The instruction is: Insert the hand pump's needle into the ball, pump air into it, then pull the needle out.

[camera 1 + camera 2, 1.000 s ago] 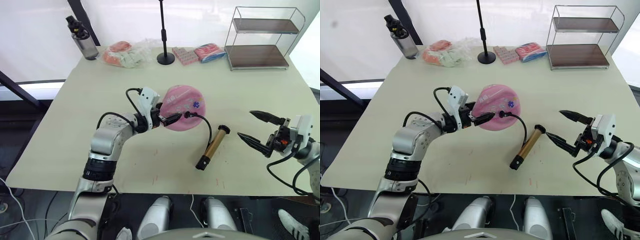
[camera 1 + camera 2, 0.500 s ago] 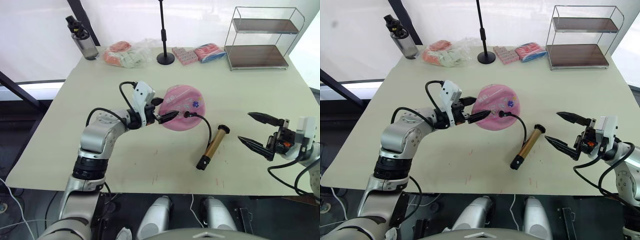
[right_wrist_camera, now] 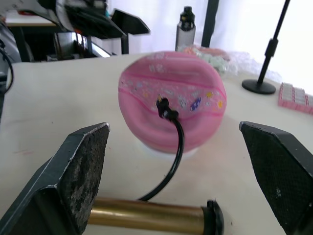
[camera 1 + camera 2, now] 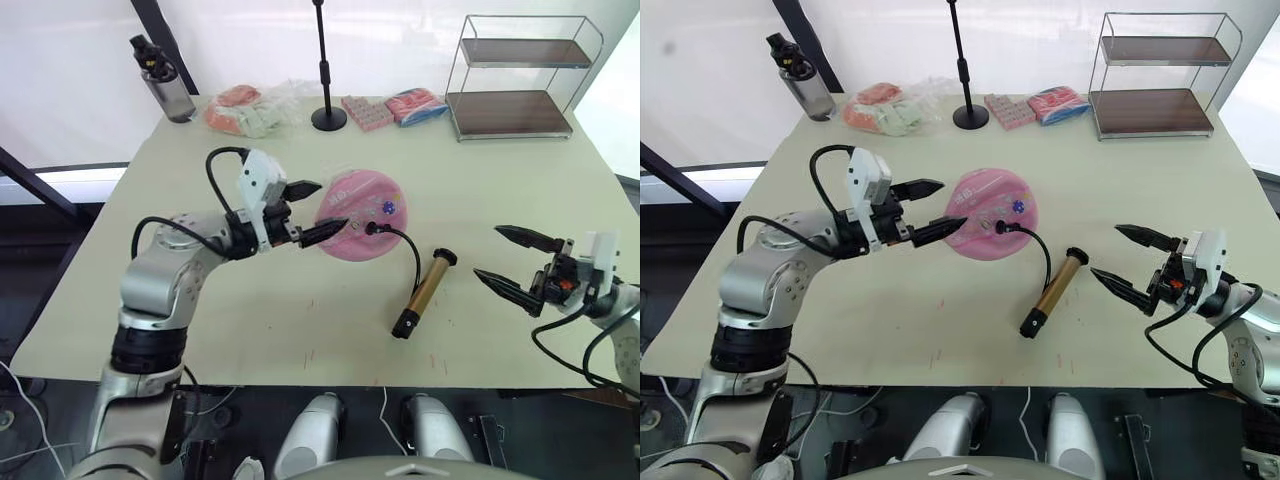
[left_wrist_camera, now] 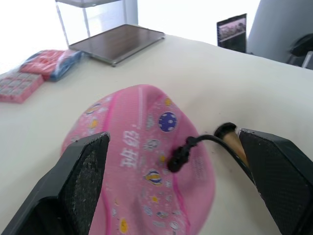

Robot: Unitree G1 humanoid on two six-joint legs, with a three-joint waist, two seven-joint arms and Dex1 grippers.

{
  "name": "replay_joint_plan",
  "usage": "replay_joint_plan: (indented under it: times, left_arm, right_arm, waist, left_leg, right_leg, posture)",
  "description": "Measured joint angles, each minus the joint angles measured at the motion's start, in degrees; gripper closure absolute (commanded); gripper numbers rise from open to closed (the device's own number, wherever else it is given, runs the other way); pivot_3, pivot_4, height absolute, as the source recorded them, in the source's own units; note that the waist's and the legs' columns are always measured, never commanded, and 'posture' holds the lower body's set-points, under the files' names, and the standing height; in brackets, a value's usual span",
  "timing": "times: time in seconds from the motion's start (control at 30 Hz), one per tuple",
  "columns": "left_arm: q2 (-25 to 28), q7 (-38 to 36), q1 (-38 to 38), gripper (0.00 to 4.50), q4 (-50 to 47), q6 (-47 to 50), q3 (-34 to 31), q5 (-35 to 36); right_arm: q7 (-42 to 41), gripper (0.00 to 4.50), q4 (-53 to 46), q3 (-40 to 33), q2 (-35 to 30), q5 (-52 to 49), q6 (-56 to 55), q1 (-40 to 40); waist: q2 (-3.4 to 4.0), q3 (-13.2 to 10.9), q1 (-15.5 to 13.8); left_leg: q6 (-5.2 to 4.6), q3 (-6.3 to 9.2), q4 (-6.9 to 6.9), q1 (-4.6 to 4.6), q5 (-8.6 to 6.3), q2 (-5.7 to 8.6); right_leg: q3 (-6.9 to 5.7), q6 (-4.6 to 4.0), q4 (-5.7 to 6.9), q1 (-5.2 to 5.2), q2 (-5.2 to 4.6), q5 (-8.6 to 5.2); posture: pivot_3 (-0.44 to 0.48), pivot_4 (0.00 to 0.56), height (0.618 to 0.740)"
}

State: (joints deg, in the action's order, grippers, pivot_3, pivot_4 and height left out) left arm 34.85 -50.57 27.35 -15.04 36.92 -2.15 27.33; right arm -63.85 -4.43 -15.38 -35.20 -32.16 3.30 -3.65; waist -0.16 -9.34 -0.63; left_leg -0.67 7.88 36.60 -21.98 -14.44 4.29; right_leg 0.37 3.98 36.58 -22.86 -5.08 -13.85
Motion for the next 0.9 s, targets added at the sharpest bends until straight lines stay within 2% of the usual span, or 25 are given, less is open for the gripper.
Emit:
replay_joint_plan:
  times: [0.13, 0.33, 0.53, 0.7, 0.83, 0.9]
  left_arm:
    - [2.3, -3.6, -4.5, 0.03, -3.8, -0.6, 0.0, 2.2]
    - [3.7, -4.3, -7.3, 0.03, -8.1, 0.9, 2.6, 3.3]
    - [-1.8, 0.9, -4.6, 0.03, -9.4, 6.7, 8.9, 3.6]
    - [-5.9, 5.4, -1.3, 0.03, -9.3, 11.9, 14.4, 3.1]
    - [-8.1, 8.9, 0.4, 0.03, -8.3, 14.1, 21.0, -0.4]
    - [-11.4, 12.5, 1.9, 0.03, -5.2, 16.5, 22.7, -2.4]
  right_arm:
    - [2.8, 0.0, 0.5, 0.7, 1.2, 0.2, 1.6, -0.3]
    - [0.7, 0.0, 0.4, 0.8, 1.7, -1.2, 0.9, 1.2]
    - [-4.8, 0.0, 0.0, -1.1, -2.0, -2.3, -0.4, 5.0]
    - [-9.8, 0.0, -0.3, -5.5, -4.4, -4.7, -2.1, 8.1]
    - [-13.3, 0.0, -1.7, -7.7, -7.4, -6.5, -1.5, 11.8]
    - [-13.6, 0.0, -2.7, -9.0, -8.0, -7.1, -1.4, 13.2]
  waist:
    - [-0.01, 0.0, 0.0]
    - [-0.01, 0.0, -0.2]
    - [-0.04, 0.0, -0.1]
    - [-0.07, 0.0, 0.3]
    - [-0.08, 0.0, 0.1]
    - [-0.1, -0.1, 0.0]
  left_leg:
    - [-0.01, -0.3, 0.01, -0.01, 0.0, -0.04]
    - [-0.04, -0.34, 0.13, -0.02, -0.02, -0.06]
    - [-0.13, -0.42, 0.38, -0.06, -0.07, -0.06]
    - [-0.33, -0.62, 0.51, 0.01, -0.19, -0.21]
    - [-0.35, -0.71, 0.59, 0.02, -0.2, -0.25]
    - [-0.37, -0.74, 0.65, 0.01, -0.21, -0.26]
  right_leg:
    - [0.37, 0.0, 0.25, -0.25, 0.03, 0.0]
    - [0.41, 0.01, 0.28, -0.25, 0.07, 0.01]
    - [0.48, 0.04, 0.35, -0.23, 0.1, 0.03]
    - [0.61, 0.05, 0.49, -0.22, 0.19, 0.03]
    - [0.66, 0.05, 0.57, -0.22, 0.23, 0.04]
    - [0.68, 0.1, 0.57, -0.22, 0.25, 0.07]
  posture:
    - [0.0, 0.15, 0.74]
    - [0.0, 0.15, 0.74]
    - [0.0, 0.15, 0.74]
    - [0.0, 0.15, 0.74]
    - [0.0, 0.15, 0.74]
    - [0.0, 0.15, 0.74]
